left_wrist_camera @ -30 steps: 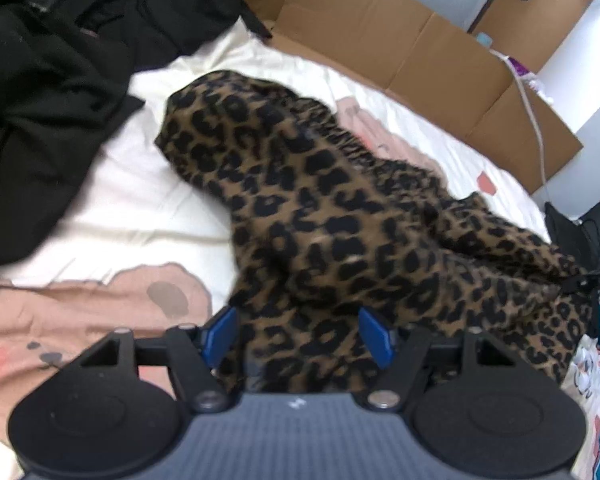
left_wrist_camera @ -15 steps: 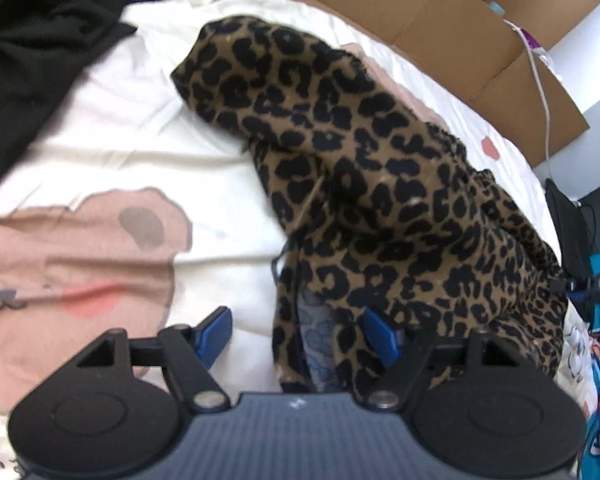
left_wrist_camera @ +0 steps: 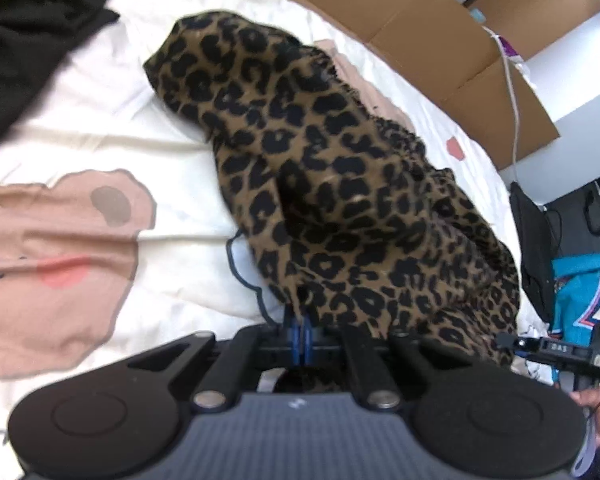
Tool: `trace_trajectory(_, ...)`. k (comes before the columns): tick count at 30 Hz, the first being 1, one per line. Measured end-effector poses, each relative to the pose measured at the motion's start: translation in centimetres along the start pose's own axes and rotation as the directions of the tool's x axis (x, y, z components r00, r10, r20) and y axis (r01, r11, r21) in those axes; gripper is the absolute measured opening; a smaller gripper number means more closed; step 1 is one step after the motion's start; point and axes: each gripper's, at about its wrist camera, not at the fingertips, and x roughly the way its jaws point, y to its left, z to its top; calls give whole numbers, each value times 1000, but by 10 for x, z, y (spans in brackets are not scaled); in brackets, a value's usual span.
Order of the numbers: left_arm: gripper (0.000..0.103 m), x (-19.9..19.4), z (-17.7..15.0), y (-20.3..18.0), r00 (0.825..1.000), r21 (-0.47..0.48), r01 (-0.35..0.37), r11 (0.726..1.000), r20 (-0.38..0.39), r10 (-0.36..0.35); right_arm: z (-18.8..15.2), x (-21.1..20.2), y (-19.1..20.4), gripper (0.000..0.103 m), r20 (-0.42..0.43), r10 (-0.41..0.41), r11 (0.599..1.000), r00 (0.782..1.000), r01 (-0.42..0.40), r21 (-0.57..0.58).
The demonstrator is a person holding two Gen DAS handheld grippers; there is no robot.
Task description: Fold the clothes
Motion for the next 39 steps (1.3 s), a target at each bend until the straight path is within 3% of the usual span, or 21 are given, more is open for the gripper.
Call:
trace_trajectory(1, 3, -5, -1, -3, 1000, 0, -3, 1000, 6, 3, -2, 1, -1, 51, 0, 11, 1000, 1000, -11, 19)
trace_trajectory(2, 3, -10, -1, -6, 1000, 1, -9, 1000, 17, 9, -5, 2, -2, 37, -5, 19, 1000, 1000, -19, 24)
trace_trajectory(3, 3, -14, -3, -8, 999, 2, -19, 1000, 28, 19, -7, 3, -1, 12, -16, 15, 1000, 1000, -15, 10)
trace_trajectory(4, 2, -18, -4, -9, 999, -2, -28, 1000, 33, 28, -10, 3, 0, 3, -28, 12, 1000, 1000, -12, -5)
trace_trajectory(8, 2, -28, -11, -18, 999, -4, -38, 999, 36, 38, -14, -6, 3, 1, -24, 4, 999, 1000, -5, -38)
trace_trajectory(14, 2, -48, -22, -37, 999, 39, -48, 998, 19, 47, -4, -44, -2, 0, 4, -86, 995, 996, 87, -52)
trace_trajectory(25, 2, -81, -31, -67, 999, 133, 40, 990, -28, -37, 21, -112, -10, 0, 100, -153, 981, 983, 164, -106)
trace_trajectory(33, 4, -76, -32, -68, 992, 176, 89, 980, -104, -72, 25, -111, -26, 0, 94, -224, 970, 970, 232, -77)
trace_trajectory(39, 6, -78, -16, -38, 993, 187, 30, 982, -119, -8, 16, -92, -48, 0, 55, -280, 959, 959, 282, -34)
